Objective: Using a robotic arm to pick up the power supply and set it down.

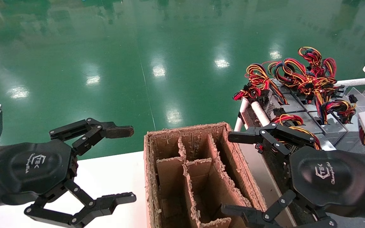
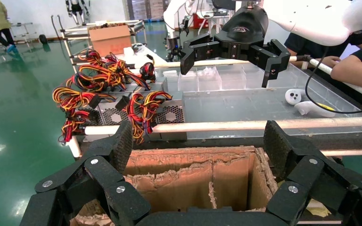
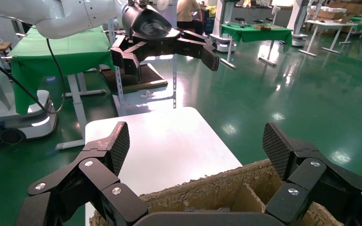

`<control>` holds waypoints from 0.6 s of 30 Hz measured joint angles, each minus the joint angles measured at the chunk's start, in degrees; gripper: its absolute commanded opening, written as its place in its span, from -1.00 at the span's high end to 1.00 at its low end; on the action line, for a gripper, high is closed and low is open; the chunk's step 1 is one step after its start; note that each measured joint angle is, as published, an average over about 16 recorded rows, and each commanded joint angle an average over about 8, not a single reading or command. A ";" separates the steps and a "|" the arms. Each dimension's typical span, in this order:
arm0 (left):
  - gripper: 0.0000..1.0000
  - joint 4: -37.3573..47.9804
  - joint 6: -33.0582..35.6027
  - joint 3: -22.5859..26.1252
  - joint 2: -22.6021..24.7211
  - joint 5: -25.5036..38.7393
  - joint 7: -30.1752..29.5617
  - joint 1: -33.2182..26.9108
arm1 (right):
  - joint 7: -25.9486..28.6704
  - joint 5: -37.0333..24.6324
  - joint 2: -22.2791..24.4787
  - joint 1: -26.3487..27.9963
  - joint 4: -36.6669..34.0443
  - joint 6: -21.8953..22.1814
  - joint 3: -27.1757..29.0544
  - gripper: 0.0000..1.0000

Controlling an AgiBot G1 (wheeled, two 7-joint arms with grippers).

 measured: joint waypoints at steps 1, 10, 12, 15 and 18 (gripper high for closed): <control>-1.00 0.00 0.00 0.00 0.00 0.00 0.00 0.00 | 0.00 0.00 0.00 0.00 0.00 0.00 0.00 -1.00; -1.00 0.00 0.00 0.00 0.00 0.00 0.00 0.00 | 0.00 0.00 0.00 0.00 0.00 0.00 0.00 -1.00; -1.00 0.00 0.00 0.00 0.00 0.00 0.00 0.00 | 0.00 0.00 0.00 0.00 0.00 0.00 0.00 -1.00; -1.00 0.00 0.00 0.00 0.00 0.00 0.00 0.00 | 0.00 0.00 0.00 0.00 0.00 0.00 0.00 -1.00; -1.00 0.00 0.00 0.00 0.00 0.00 0.00 0.00 | 0.00 0.00 0.00 0.00 0.00 0.00 0.00 -1.00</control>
